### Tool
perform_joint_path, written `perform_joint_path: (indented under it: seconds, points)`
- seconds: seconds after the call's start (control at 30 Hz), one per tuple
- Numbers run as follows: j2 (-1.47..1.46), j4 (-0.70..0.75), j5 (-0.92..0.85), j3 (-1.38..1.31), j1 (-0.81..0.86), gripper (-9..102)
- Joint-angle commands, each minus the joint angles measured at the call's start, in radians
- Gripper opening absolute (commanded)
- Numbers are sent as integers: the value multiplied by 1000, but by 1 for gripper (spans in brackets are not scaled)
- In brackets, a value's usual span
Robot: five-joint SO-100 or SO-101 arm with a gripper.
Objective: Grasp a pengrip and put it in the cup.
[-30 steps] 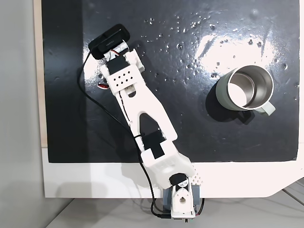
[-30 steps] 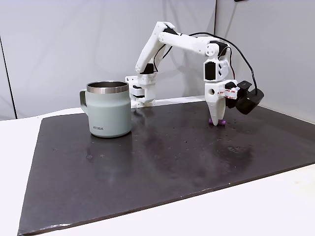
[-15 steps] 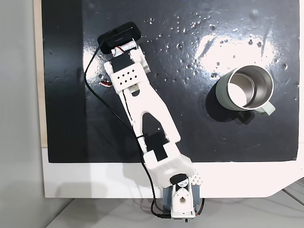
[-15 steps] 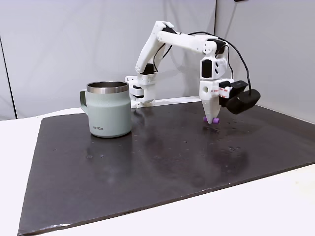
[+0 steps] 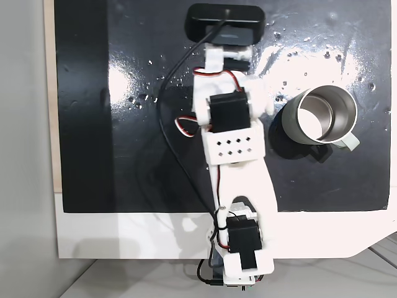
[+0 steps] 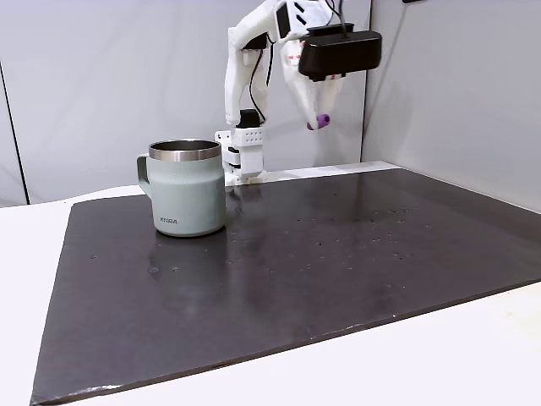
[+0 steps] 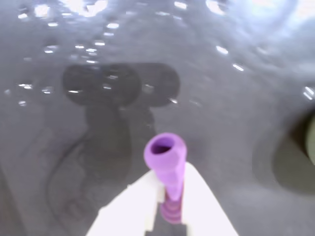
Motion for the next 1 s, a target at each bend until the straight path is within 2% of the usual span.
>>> perform_joint_path:
  seconds: [0.0, 0.13, 0.53, 0.63, 0.77, 0.97]
  points:
    - [67, 91, -12, -138, 86, 0]
    - [83, 124, -44, -161, 181, 0]
    - [158, 109, -184, -104, 495, 0]
    - [172, 54, -213, -40, 549, 0]
    - [239, -91, -268, 141, 604, 0]
    - [330, -233, -304, 341, 626, 0]
